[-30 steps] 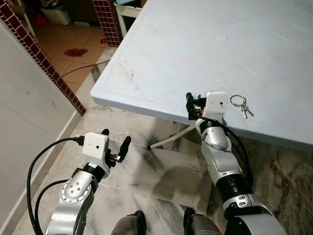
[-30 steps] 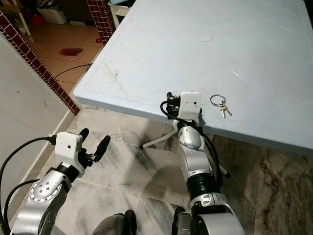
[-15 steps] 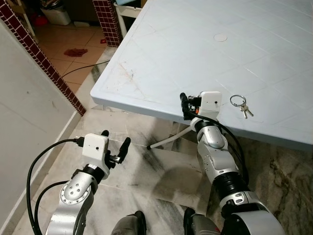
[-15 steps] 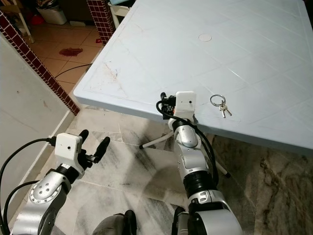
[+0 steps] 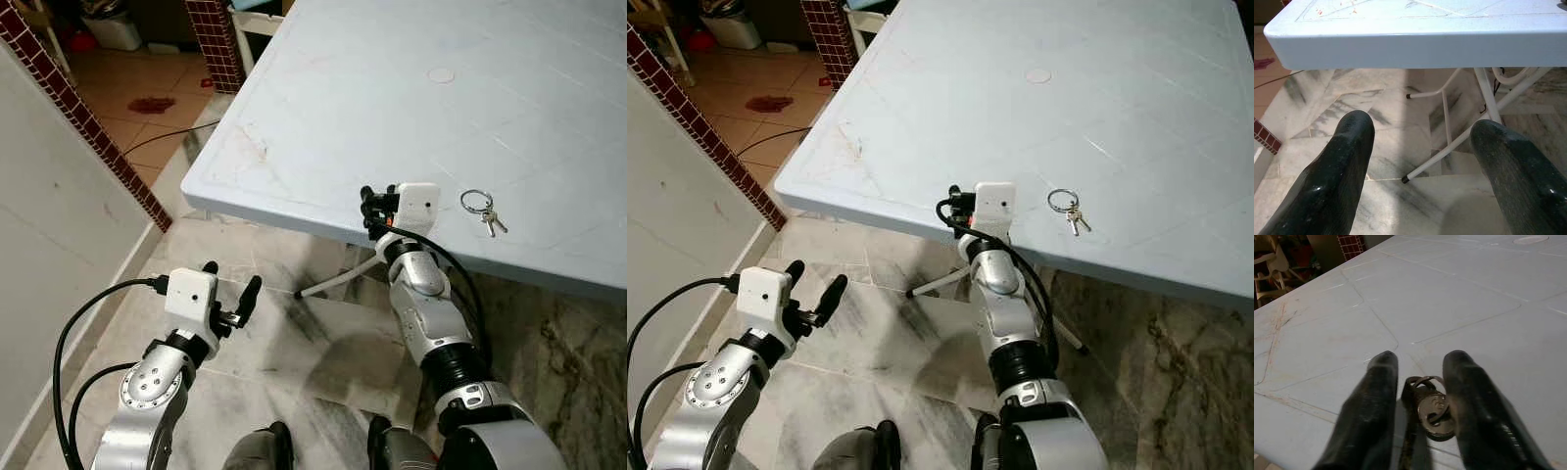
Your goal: Hang keys on a hook
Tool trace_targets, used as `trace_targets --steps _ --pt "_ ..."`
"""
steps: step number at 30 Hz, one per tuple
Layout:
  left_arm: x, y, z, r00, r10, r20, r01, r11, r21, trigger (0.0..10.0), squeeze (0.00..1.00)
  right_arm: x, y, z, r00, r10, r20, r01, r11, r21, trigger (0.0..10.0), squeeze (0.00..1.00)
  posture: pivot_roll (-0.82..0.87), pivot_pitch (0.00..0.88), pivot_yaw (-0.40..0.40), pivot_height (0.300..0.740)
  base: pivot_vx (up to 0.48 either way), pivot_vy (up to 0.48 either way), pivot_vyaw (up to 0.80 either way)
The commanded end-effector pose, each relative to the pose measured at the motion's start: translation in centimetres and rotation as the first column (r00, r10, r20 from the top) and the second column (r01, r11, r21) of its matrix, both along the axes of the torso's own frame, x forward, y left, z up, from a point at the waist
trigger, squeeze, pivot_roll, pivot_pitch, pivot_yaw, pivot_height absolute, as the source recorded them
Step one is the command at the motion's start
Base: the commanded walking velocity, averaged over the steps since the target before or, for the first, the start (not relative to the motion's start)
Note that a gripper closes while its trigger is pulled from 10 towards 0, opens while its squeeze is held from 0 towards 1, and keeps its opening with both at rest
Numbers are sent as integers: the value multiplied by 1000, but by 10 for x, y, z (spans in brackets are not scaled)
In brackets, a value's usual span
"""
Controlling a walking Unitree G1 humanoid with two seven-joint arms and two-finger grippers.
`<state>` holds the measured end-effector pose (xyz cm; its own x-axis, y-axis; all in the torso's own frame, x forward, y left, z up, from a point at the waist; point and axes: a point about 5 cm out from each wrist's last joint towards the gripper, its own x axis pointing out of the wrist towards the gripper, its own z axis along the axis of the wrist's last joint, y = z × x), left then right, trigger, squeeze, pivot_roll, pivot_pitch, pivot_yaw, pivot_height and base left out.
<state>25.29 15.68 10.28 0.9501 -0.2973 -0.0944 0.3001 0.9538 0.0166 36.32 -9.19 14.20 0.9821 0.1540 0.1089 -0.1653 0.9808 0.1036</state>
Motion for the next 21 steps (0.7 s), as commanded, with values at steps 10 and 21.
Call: trace_targets --steps 10,21 --pt "-1 4 -1 1000 4 -9 -4 1000 18 10000 0 -3 -2 -12 998 -18 -58 19 1000 14 0 0 69 210 125 740 0 0 0" --pt "0 3 -1 1000 2 -8 -2 1000 16 10000 0 -2 -5 -13 998 -37 -60 37 999 13 0 0 67 208 129 740 0 0 0"
